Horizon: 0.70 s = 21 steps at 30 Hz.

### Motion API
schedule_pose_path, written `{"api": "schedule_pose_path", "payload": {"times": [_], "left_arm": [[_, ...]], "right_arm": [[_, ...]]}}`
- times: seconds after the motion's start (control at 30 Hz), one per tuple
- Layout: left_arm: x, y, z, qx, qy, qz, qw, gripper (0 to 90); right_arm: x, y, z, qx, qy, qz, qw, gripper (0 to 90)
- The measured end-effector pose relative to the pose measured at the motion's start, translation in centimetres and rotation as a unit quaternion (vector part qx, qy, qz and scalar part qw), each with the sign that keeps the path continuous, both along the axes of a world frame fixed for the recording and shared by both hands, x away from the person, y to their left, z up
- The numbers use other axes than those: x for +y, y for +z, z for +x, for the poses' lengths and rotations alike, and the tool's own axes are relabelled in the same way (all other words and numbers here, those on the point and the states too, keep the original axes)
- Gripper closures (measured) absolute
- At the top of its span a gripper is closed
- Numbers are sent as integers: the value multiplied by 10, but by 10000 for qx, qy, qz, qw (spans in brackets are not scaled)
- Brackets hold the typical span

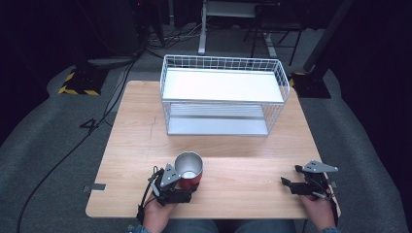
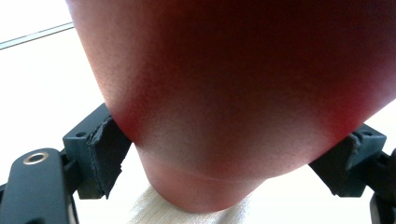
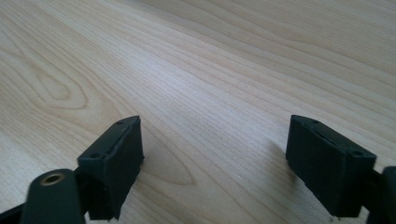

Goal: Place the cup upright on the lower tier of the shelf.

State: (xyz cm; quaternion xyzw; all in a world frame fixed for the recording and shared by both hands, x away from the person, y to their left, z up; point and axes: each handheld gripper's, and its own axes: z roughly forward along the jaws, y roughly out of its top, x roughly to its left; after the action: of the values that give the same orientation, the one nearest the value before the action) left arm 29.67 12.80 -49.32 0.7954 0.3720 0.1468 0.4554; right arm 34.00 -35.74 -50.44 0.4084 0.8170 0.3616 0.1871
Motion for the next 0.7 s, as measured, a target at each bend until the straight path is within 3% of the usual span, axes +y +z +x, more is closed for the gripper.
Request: {"api": "schedule_pose_path", "payload": {"times": [0.47,0.7], "left_arm": [[-1,0,-4,-100,60,69,9999,164],[2,3,-5,47,76,-55,9999,165]], "right_arm": [[-1,0,1,30,1,28,10000,196],[-1,0,0,24,38,41,10000,215]]}}
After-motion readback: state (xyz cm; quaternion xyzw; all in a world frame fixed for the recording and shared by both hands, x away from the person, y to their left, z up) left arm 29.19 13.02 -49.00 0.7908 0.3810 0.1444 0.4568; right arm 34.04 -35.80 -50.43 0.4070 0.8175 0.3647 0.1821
